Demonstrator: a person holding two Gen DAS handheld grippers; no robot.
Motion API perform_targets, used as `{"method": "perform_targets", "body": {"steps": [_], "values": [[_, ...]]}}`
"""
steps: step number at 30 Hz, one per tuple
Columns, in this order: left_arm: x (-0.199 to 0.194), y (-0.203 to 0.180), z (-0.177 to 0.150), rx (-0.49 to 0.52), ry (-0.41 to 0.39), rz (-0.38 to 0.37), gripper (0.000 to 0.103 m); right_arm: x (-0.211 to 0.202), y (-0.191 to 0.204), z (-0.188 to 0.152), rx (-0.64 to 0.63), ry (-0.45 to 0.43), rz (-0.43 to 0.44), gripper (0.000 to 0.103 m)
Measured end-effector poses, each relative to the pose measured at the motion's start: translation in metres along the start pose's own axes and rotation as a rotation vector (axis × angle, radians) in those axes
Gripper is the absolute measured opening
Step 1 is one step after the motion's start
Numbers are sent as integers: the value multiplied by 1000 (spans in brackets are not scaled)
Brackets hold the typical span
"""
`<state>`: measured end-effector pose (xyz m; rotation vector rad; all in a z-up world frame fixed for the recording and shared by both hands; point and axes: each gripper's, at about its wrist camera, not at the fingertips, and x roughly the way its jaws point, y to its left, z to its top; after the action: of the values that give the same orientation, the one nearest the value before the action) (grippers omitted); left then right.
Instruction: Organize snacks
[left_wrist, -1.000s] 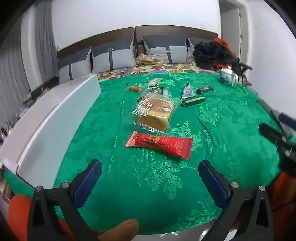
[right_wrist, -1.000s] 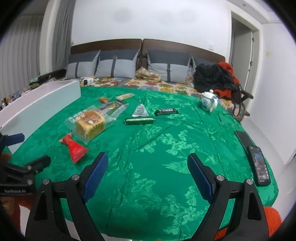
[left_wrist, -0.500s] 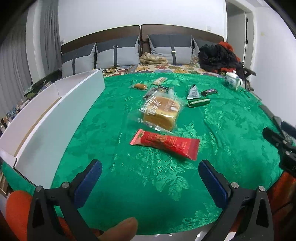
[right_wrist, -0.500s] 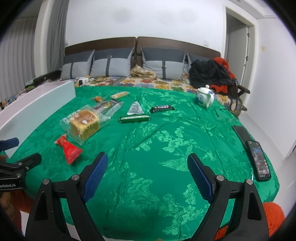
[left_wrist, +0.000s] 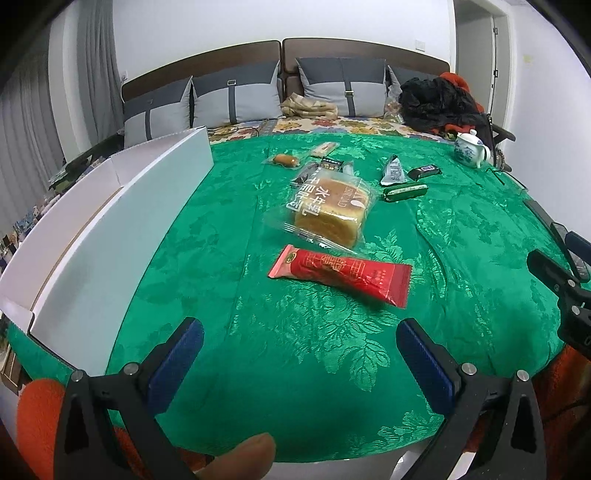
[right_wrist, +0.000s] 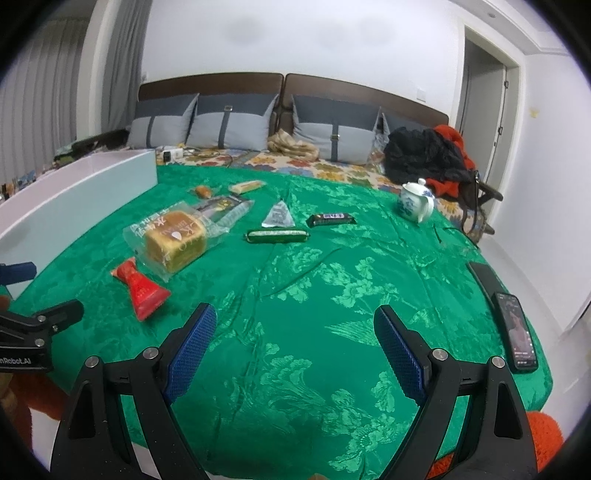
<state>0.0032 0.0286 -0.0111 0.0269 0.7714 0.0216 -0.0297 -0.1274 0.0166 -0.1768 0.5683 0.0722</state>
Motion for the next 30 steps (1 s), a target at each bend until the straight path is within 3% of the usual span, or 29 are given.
{"method": "perform_targets", "body": {"steps": [30], "values": [[5,3,-2,4,28,12,103,6,3,-1,-3,19,17,90]]}}
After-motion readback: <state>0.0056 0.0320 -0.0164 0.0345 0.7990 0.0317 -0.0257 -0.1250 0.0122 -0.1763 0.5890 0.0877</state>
